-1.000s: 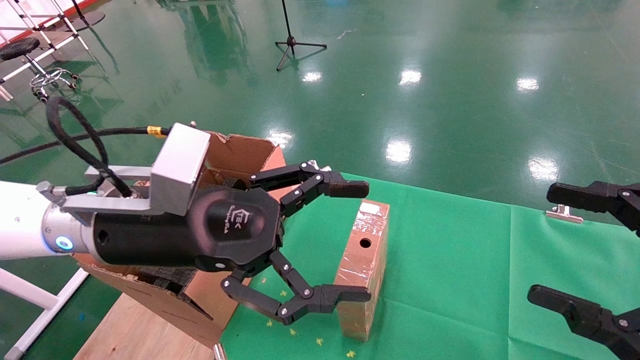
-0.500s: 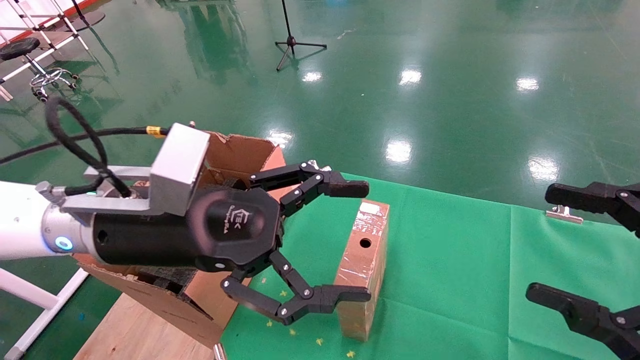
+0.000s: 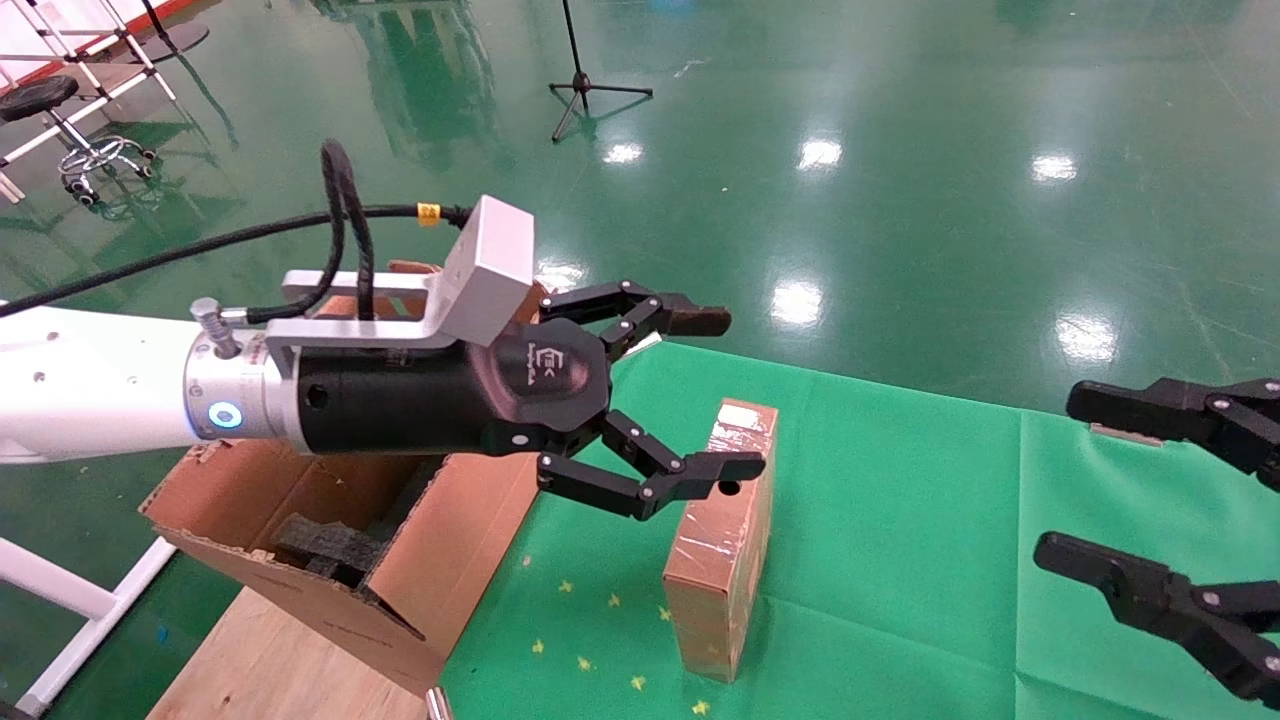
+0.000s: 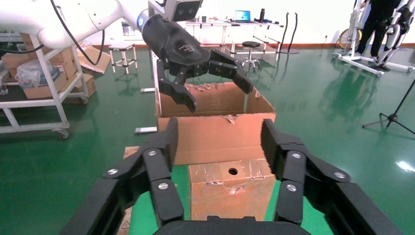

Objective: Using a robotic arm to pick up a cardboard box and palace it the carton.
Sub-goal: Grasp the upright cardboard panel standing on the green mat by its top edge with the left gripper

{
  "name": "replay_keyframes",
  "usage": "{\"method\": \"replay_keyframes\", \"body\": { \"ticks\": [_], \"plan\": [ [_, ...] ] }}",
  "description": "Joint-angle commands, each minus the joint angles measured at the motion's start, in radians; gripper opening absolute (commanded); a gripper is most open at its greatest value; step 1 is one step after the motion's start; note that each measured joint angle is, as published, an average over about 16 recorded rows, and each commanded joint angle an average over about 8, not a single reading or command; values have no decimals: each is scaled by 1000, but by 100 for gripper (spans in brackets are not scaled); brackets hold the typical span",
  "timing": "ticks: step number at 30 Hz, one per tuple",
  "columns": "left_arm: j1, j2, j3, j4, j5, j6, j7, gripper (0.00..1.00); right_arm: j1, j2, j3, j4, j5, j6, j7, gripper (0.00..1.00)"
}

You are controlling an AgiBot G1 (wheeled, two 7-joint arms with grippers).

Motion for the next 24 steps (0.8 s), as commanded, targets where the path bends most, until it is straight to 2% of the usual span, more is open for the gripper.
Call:
{"method": "replay_keyframes", "body": {
  "ticks": [1,5,10,16,24],
  "plan": [
    [-8,6,2,-3,4,-8,-3,100,0,0,0,0,0,0,0,0],
    [-11,-5,13,-5,38,-9,-9,100,0,0,0,0,0,0,0,0],
    [-60,-11,63,-33,185,-59,-88,100,0,0,0,0,0,0,0,0],
    [-199,57,156,-68,404,-92,-277,100,0,0,0,0,0,0,0,0],
    [-390,196,278,-62,591,-3,-611,100,0,0,0,0,0,0,0,0]
  ]
}}
